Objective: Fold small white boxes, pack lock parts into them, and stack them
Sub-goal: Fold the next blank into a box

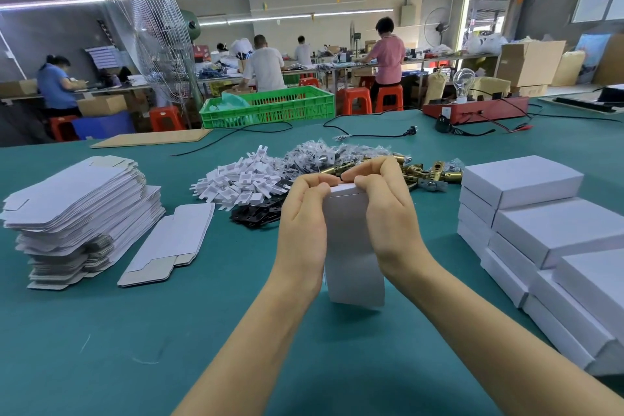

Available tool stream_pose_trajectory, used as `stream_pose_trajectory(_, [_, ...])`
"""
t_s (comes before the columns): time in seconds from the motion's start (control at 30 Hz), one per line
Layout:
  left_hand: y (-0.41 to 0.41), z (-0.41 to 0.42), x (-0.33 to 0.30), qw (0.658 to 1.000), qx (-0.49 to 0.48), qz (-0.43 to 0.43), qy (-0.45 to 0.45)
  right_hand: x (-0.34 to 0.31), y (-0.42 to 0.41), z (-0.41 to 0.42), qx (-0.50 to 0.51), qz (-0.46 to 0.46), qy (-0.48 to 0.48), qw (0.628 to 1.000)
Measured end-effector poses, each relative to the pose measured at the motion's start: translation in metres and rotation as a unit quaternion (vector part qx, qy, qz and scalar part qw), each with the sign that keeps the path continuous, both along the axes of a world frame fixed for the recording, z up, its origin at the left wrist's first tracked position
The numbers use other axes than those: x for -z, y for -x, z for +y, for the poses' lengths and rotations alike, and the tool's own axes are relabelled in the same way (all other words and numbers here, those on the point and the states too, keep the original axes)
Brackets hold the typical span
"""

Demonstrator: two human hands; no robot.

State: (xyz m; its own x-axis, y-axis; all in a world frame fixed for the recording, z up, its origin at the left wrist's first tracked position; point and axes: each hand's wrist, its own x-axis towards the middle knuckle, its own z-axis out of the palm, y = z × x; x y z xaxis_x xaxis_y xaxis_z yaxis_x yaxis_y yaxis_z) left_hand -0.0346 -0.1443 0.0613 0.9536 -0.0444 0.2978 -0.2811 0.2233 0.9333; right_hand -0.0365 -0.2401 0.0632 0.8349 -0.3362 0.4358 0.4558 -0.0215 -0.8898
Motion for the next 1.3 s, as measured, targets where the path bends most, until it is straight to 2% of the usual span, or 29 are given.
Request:
stream_pose_trajectory(0.2, [0.004,-0.002,-0.003,1.0,-0.008,-0.004,-0.01,-0.004,0.003,0.0,0.005,-0.012,0.023,1.0])
stream_pose_trajectory(0.33, [0.003,0.001,-0.005,0.999,-0.009,-0.011,0.029,-0.006,0.006,0.003,0.008,0.001,0.006,1.0])
stream_pose_trajectory(0.43, [0.003,0.002,-0.007,0.998,-0.029,-0.04,0.039,-0.008,0.005,0.004,0.044,0.024,0.009,0.999])
stream_pose_trajectory(0.53, [0.007,-0.004,-0.005,0.995,-0.053,-0.085,0.007,-0.008,0.003,0.003,0.084,0.04,0.01,0.996])
stream_pose_trajectory(0.67, [0.012,-0.01,-0.003,0.994,-0.057,-0.094,0.004,-0.007,0.002,0.002,0.126,0.0,-0.011,0.992])
stream_pose_trajectory(0.73, [0.015,-0.012,-0.003,0.995,-0.053,-0.088,-0.004,-0.005,0.003,0.003,0.146,-0.049,-0.012,0.988])
stream_pose_trajectory(0.8, [0.015,-0.014,-0.001,0.998,-0.051,-0.023,-0.022,-0.004,0.006,0.002,0.181,-0.134,0.053,0.973])
stream_pose_trajectory(0.87, [0.011,-0.012,-0.002,0.992,0.016,0.122,0.009,-0.003,0.007,-0.001,0.174,-0.22,0.117,0.953])
stream_pose_trajectory(0.9, [0.007,-0.008,-0.003,0.974,0.09,0.198,0.068,-0.002,0.006,-0.001,0.158,-0.25,0.142,0.945])
stream_pose_trajectory(0.97, [-0.001,0.003,-0.005,0.909,0.218,0.3,0.191,0.004,0.003,-0.002,0.14,-0.276,0.19,0.932])
stream_pose_trajectory(1.0, [-0.005,0.008,-0.004,0.886,0.254,0.314,0.227,0.009,0.001,-0.002,0.132,-0.271,0.206,0.931])
stream_pose_trajectory(1.03, [-0.01,0.011,-0.001,0.884,0.261,0.304,0.239,0.014,0.0,-0.001,0.115,-0.255,0.208,0.937])
stream_pose_trajectory(1.1, [-0.019,0.016,0.007,0.909,0.23,0.265,0.225,0.023,-0.004,-0.001,0.056,-0.183,0.166,0.967])
stream_pose_trajectory(1.17, [-0.026,0.019,0.017,0.943,0.196,0.217,0.16,0.03,-0.01,-0.002,0.01,-0.083,0.108,0.991])
stream_pose_trajectory(1.3, [-0.031,0.02,0.045,0.988,0.104,0.111,0.031,0.047,-0.022,-0.013,0.008,0.056,0.09,0.994])
